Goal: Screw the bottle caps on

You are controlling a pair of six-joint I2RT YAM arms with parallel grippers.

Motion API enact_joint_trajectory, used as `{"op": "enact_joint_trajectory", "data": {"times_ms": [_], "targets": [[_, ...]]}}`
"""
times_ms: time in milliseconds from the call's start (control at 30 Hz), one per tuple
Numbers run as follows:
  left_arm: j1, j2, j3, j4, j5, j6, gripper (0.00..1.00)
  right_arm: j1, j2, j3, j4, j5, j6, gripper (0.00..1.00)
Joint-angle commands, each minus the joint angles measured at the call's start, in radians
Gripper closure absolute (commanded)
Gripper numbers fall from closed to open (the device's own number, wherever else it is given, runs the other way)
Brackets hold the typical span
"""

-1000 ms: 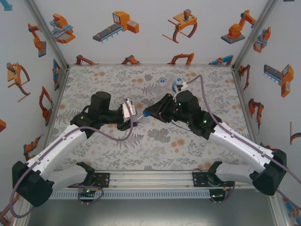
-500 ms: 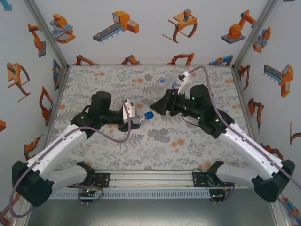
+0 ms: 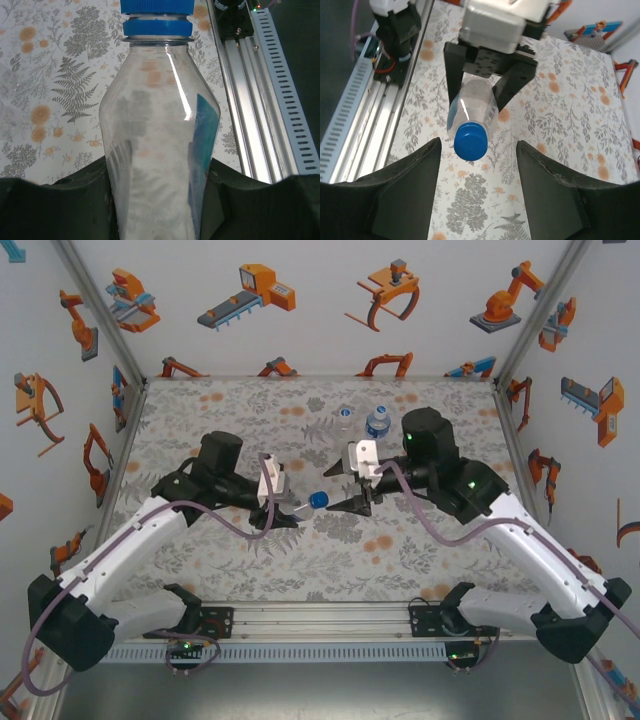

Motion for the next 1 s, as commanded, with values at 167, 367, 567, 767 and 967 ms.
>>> {"op": "enact_joint_trajectory", "data": {"times_ms": [167,367,567,767,967], "targets": [[-0.006,0.020,0.044,-0.048,0.061,0.018,1.00,0.047,0.023,-0.018,-0.030,-0.008,-0.168,0.54],[-0.005,0.026,0.045,-0.049,0.063,0.023,1.00,0.052,0.020,-0.030,-0.034,0.011,-0.167,0.57],[-0.006,0.029,0.048,-0.048,0.065,0.027,1.00,0.058,0.030,-0.028,-0.044,0.023,-0.167,0.57],[-0.006,0.030,0.049,-0.049,0.067,0.027,1.00,0.064,0.042,-0.025,-0.045,0.036,-0.159,0.55],[-0.006,0.030,0.049,-0.049,0.067,0.028,1.00,0.067,0.053,-0.019,-0.048,0.049,-0.147,0.68]]}}
